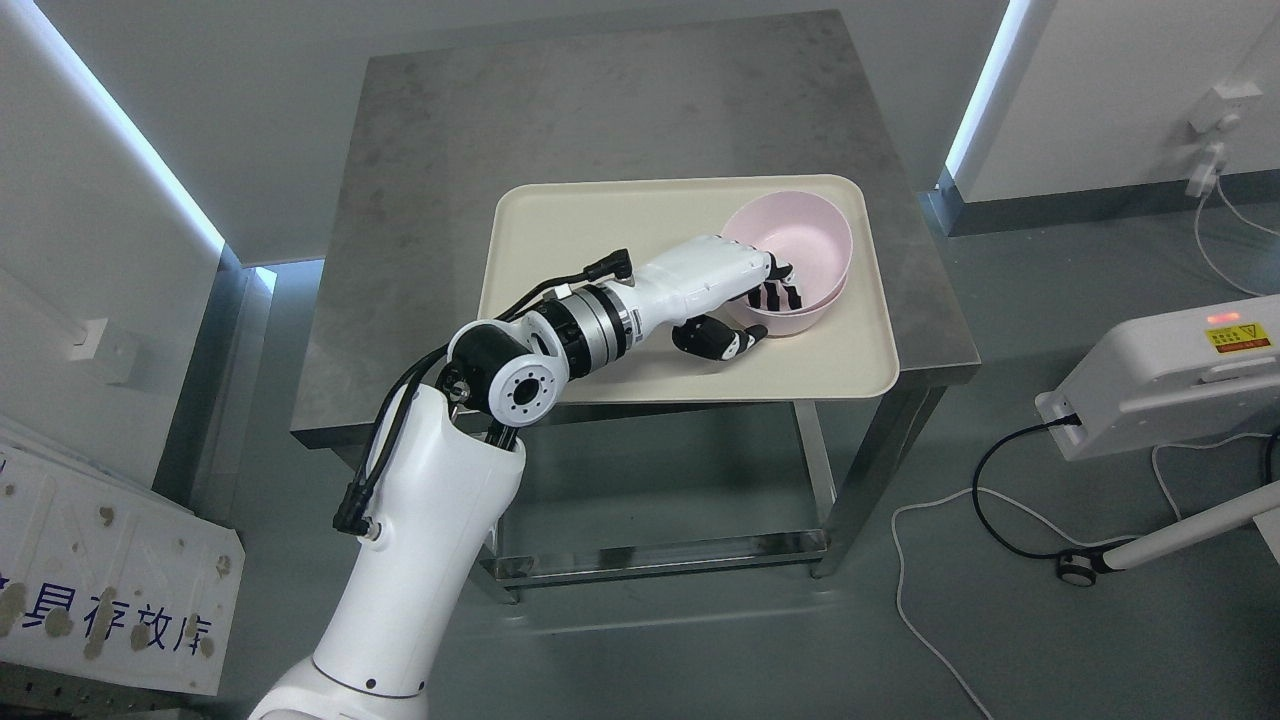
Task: Stack pink IKEA bowls on left shelf middle
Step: 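Grasp the rim of the stacked pink bowls with the left hand, then lift the stacked bowls while turning toward the blue bin shelves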
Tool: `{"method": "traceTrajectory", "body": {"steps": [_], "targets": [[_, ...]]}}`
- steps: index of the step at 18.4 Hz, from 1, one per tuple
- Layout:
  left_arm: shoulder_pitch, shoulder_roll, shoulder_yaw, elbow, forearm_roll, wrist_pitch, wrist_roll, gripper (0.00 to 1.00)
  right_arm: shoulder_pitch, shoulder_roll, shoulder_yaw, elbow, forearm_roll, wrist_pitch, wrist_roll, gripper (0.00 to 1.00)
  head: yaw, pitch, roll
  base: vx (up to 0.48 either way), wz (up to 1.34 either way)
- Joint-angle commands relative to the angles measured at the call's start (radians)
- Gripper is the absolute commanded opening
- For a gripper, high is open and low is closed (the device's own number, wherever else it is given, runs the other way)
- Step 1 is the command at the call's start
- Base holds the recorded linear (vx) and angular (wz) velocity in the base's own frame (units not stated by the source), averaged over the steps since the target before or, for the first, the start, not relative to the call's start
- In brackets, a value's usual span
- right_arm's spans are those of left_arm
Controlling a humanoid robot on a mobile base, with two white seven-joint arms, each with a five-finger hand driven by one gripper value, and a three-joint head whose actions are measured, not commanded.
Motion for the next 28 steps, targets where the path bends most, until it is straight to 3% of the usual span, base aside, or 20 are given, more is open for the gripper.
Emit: {"method": "traceTrajectory", "body": {"steps": [1,5,13,18,23,28], "targets": [[-0.002,0.017,0.066,0.039,0.014,-0.038,0.024,0.0,0.0,-0.017,-0.005,-0.017,-0.002,0.001,-0.001,1.0,0.0,0.0,0.0,0.0,0.0],[-0.017,0.017,0.132,0.01,0.15,-0.045,0.039,0.0,0.0,-0.017,-0.005,-0.017,-0.002,0.001,-0.001,1.0,0.0,0.0,0.0,0.0,0.0],[0.004,0.017,0.353,-0.065,0.304,-0.255,0.012,0.01,0.0,-0.017,-0.005,-0.017,-0.002,0.001,-0.001,1.0,0.0,0.0,0.0,-0.002,0.0],[0.077,0.017,0.372,-0.171,0.334,-0.293,-0.002,0.01,0.0,-0.017,-0.005,-0.017,-0.002,0.001,-0.001,1.0,0.0,0.0,0.0,0.0,-0.01],[0.18,0.017,0.387,-0.23,0.408,-0.443,-0.034,0.02,0.0,-0.017,-0.005,-0.017,-0.002,0.001,-0.001,1.0,0.0,0.0,0.0,-0.072,0.03],[0.217,0.017,0.457,-0.266,0.452,-0.463,-0.07,0.02,0.0,-0.017,-0.005,-0.017,-0.002,0.001,-0.001,1.0,0.0,0.0,0.0,-0.199,0.04]]}}
